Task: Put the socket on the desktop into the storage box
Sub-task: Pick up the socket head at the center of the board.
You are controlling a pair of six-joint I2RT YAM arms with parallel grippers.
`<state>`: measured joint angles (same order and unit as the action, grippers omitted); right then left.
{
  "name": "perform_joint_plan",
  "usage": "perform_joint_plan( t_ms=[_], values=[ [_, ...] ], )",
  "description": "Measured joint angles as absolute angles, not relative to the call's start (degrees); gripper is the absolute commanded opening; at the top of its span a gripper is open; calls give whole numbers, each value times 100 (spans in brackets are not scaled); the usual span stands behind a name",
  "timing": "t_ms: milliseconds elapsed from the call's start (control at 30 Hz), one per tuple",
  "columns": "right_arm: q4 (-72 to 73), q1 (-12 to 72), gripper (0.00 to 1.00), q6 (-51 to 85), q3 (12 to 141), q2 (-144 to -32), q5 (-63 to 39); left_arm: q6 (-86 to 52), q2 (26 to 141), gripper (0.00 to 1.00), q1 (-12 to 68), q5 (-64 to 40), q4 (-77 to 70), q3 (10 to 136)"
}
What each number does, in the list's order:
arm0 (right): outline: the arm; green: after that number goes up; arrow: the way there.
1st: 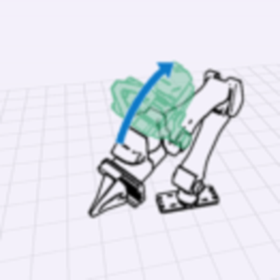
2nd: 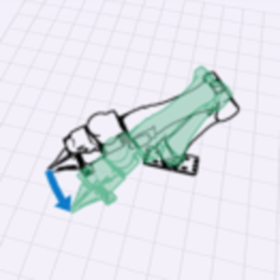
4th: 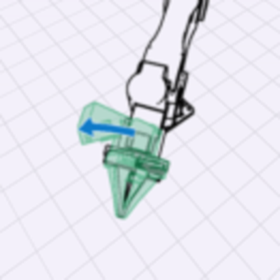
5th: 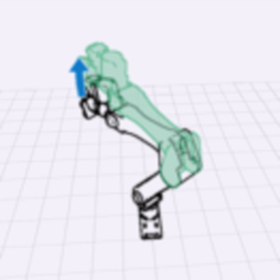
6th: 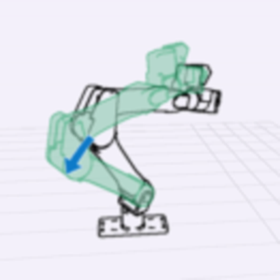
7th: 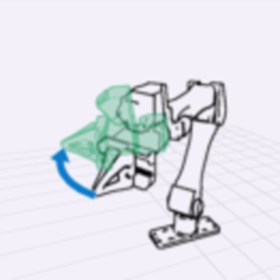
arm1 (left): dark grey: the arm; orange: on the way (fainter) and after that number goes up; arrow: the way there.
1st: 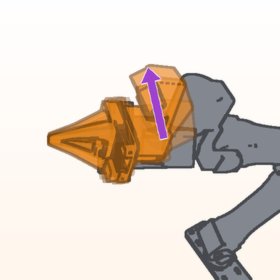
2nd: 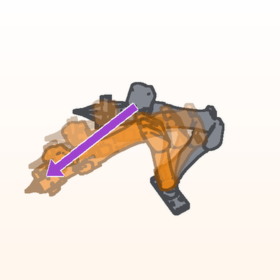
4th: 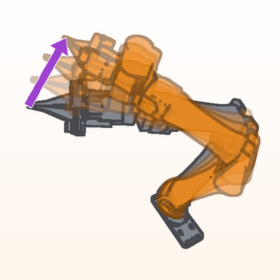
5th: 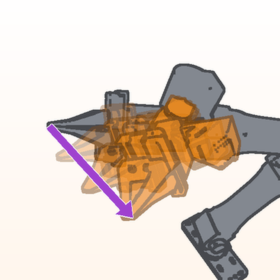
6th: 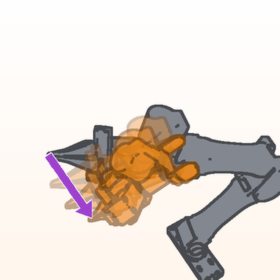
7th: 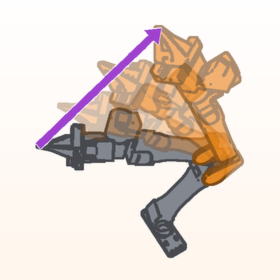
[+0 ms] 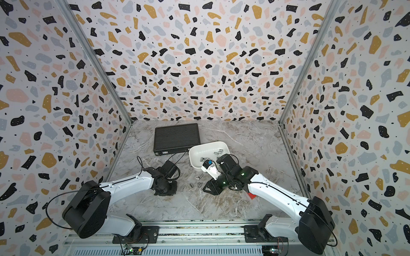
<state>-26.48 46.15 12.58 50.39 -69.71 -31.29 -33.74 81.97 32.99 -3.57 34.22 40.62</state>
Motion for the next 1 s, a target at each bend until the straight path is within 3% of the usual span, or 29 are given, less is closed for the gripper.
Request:
perform_joint_plan(
  t_ms=[100, 667, 1000],
  values=[
    [-2644, 4615, 38, 1258, 5039, -6971, -3129, -3365, 8206, 4, 3319, -346, 3398, 4066],
    [-2576, 4554, 38, 1577, 5039, -6989, -2449, -3363, 8165, 2, 3330, -416, 3481, 4803],
    [-2617, 3959, 38, 1894, 5043, -7024, -2084, -3356, 8521, 2, 3358, -626, 3500, 5684]
  ],
)
